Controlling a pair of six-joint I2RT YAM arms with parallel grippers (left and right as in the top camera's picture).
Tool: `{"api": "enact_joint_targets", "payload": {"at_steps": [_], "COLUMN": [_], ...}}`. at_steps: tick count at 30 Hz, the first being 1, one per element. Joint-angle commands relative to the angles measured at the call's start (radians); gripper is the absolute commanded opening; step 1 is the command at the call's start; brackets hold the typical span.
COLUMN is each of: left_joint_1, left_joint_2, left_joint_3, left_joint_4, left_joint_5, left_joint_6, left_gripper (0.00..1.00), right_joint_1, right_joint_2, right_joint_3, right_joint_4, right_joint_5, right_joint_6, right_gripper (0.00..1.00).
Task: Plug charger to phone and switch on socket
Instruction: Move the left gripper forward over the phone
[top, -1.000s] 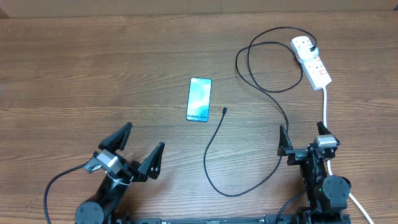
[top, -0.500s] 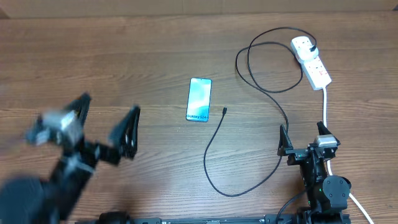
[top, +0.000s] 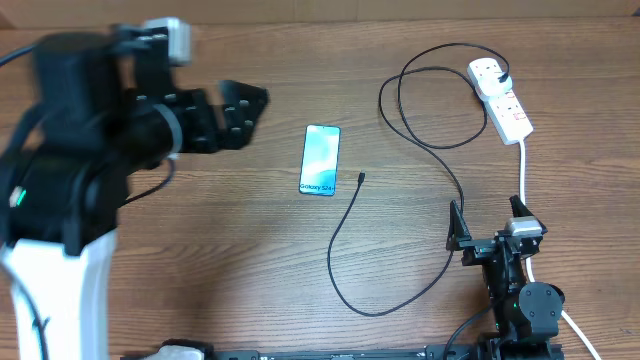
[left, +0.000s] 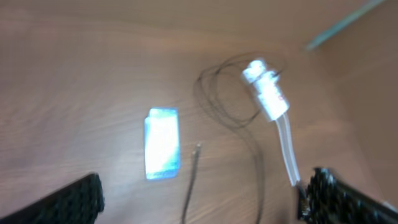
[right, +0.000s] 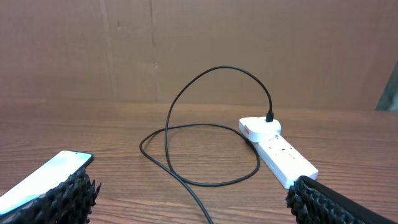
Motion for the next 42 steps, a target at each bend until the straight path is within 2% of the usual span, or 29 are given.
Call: {"api": "enact_joint_targets", "payload": {"at_steps": [1,3,5,7,11,13,22,29,42], "left_joint_1": [-0.13,-0.165,-0.187,-0.2,-0.231,-0.241,-0.271,-0.269,-0.278], "left_joint_2": [0.194,0.291,0.366,0.423,0.583,0.644,0.853,0.986,1.065], "left_joint_3": [0.199,0.27,0.299,0.299,0.299,0.299,0.299,0.299,0.295], "left_joint_4": [-0.2,-0.298,-0.337,-0.335,-0.32,-0.319,-0.325,-0.242,-0.092], "left_joint_5": [-0.422,-0.474,-0.465,-0.41,-0.197,-0.157,-0.217,-0.232,-0.222], "left_joint_6": [-0.099,-0.106,-0.106,-0.106,-0.105,-0.106,-0.106,-0.106,-0.105], "left_gripper": [1.0,1.0,1.0,1.0,1.0,1.0,1.0,0.99,1.0], "right_joint_1": [0.002,0.002,0.002,0.002,0.002,0.002,0.002,0.002,0.002], "right_joint_2": [-0.008,-0.008,-0.008,-0.008,-0.008,-0.008,-0.008,-0.008,-0.008], "right_joint_3": [-0.011,-0.011,-0.011,-0.011,-0.011,-0.011,-0.011,-0.011,-0.011], "right_joint_4": [0.007,0.007,0.007,0.007,0.007,0.007,0.007,0.007,0.007], "right_joint_5": [0.0,0.0,0.0,0.0,0.0,0.0,0.0,0.0,0.0], "right_joint_6": [-0.002,-0.002,-0.002,-0.002,-0.002,-0.002,-0.002,-0.002,-0.002], "right_gripper": [1.0,1.0,1.0,1.0,1.0,1.0,1.0,1.0,1.0]}}
